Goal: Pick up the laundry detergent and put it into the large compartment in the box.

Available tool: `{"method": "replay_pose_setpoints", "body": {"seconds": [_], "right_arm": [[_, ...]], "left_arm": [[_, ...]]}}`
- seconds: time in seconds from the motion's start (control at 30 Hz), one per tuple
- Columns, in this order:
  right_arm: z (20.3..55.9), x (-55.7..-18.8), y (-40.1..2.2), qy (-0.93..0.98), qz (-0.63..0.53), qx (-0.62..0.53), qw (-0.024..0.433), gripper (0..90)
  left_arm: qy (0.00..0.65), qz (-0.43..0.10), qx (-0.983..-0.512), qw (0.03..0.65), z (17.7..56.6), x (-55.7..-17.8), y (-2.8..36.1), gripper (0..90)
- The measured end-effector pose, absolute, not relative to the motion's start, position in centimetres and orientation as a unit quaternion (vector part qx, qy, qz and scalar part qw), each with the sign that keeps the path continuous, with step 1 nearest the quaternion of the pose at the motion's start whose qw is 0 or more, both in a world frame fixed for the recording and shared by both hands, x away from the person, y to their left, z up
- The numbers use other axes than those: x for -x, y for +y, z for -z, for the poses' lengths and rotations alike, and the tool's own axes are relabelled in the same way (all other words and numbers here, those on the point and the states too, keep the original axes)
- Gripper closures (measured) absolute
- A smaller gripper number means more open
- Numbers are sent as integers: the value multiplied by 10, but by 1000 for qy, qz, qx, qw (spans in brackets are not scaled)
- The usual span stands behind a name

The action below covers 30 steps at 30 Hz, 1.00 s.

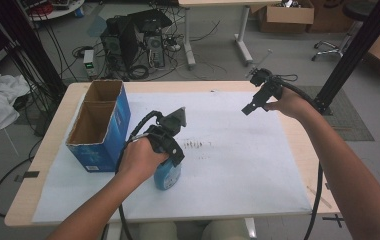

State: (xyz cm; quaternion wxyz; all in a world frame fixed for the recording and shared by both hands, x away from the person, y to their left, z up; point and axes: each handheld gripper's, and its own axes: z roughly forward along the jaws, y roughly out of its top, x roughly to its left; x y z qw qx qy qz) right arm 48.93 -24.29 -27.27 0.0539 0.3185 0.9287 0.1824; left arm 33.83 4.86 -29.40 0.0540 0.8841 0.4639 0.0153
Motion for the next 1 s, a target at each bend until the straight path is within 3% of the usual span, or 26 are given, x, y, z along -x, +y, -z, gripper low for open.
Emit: {"method": "replay_pose_setpoints", "body": {"seconds": [1.0], "right_arm": [[273, -488, -241, 930, -184, -315, 52, 170]], "left_arm": [[458, -29, -886, 66, 292, -335, 49, 368]]}}
